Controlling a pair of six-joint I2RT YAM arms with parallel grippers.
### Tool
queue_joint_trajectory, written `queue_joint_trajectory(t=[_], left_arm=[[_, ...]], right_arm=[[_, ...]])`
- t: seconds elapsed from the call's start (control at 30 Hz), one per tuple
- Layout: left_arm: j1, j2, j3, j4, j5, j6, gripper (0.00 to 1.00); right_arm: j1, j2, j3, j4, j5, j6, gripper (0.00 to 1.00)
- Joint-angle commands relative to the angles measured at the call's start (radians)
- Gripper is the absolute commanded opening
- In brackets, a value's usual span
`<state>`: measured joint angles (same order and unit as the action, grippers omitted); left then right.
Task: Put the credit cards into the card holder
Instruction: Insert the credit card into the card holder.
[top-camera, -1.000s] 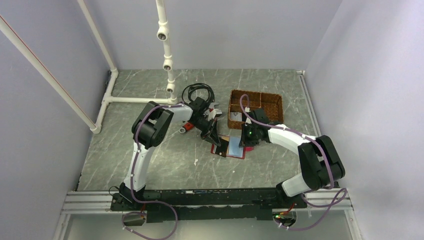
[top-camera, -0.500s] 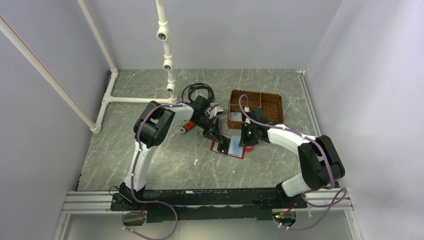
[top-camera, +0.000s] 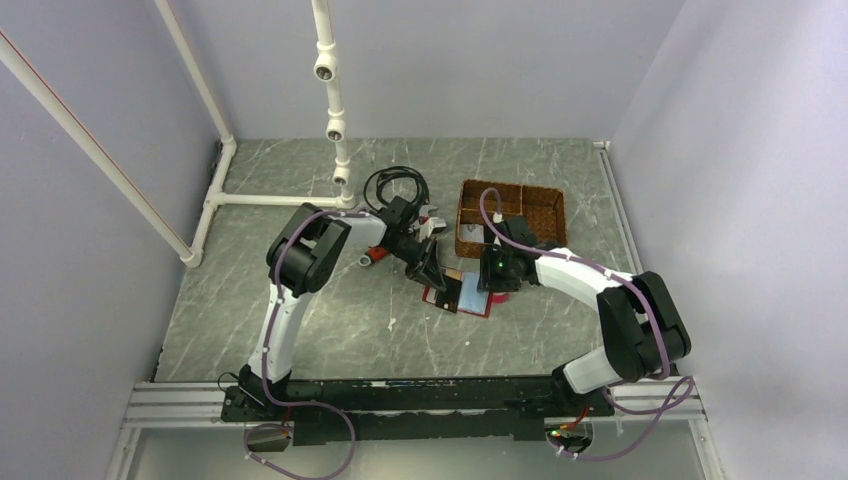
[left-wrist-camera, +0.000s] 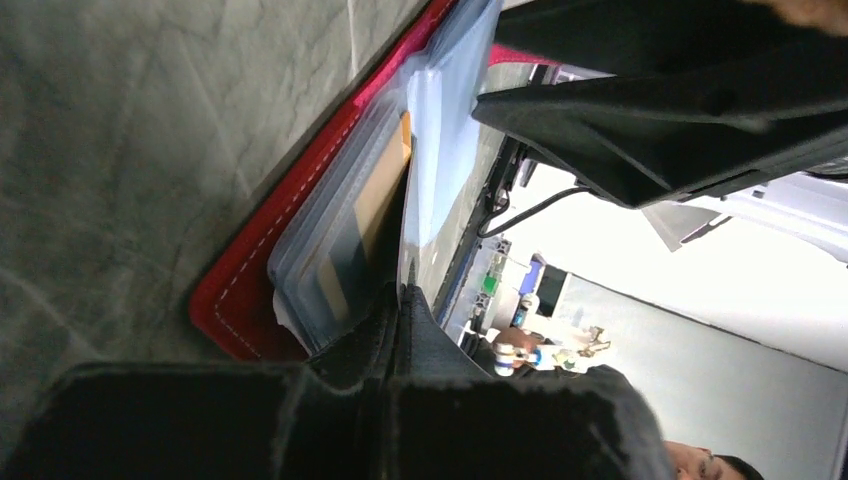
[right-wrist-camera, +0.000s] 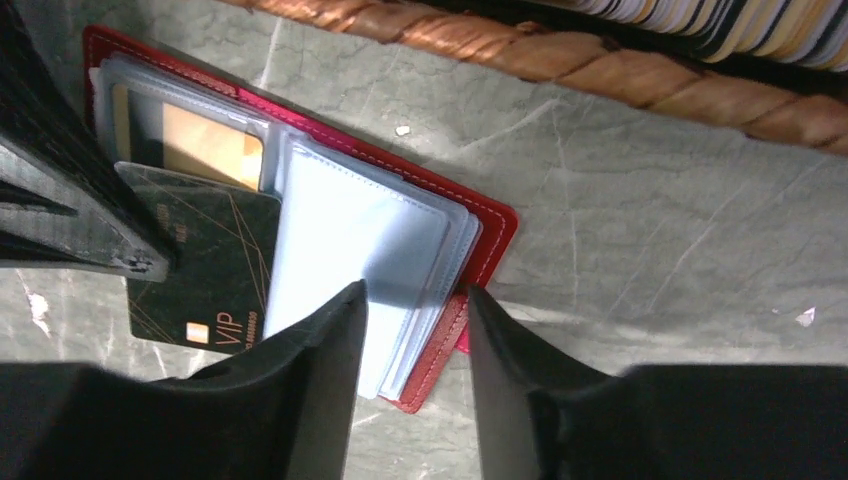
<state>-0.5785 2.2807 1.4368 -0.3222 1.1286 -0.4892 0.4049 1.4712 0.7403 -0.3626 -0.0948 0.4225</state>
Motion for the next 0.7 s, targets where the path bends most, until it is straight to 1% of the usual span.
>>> queue_joint_trajectory(t=[0.0,0.07,0.13,0.2,0.27,0.33,0.43,0.47,0.53,0.57,0.63,0.67], left_arm=[[-0.014,-0.130,-0.100,0.151,0.010,-0.048,0.00],[-0.011,-0.212,-0.173,0.238,-0.003,-0.080,0.00],[-0.003,-0.276,-0.231,0.321,-0.004,-0.110,0.00],[0.005,-0.318,-0.267,0.413,0.012,-0.151,0.00],[0.009,-0.341,-0.282,0.484,0.053,-0.176,0.00],[0.008,-0.370,-0.291,0.498,0.083,-0.154,0.00],[0.008,-0.424,-0.306,0.495,0.126,-0.111,0.00],[0.008,-0.446,-0.312,0.495,0.137,-0.098,0.00],[0.008,-0.475,-0.316,0.486,0.156,-0.078,0.00],[0.008,-0.482,-0.316,0.492,0.171,-0.080,0.00],[0.008,-0.492,-0.312,0.492,0.180,-0.083,0.00],[0.009,-0.495,-0.310,0.495,0.181,-0.088,0.00]], right_arm=[[0.000,-0.087,-0.009,-0.006,-0.033,-0.017,0.52],[0.000,-0.154,-0.004,0.005,-0.102,-0.029,0.64],[-0.001,-0.194,0.003,0.027,-0.223,-0.042,0.75],[-0.003,-0.208,0.006,0.070,-0.360,-0.039,0.77],[-0.009,-0.218,-0.007,0.146,-0.506,0.005,0.79],[-0.032,-0.225,-0.023,0.224,-0.647,0.064,0.80],[-0.078,-0.240,-0.041,0.312,-0.753,0.126,0.78],[-0.094,-0.238,-0.046,0.341,-0.791,0.143,0.76],[-0.112,-0.235,-0.050,0.358,-0.842,0.158,0.64],[-0.112,-0.235,-0.050,0.372,-0.860,0.162,0.56],[-0.111,-0.243,-0.071,0.463,-0.912,0.212,0.37],[-0.112,-0.252,-0.096,0.512,-0.922,0.247,0.21]])
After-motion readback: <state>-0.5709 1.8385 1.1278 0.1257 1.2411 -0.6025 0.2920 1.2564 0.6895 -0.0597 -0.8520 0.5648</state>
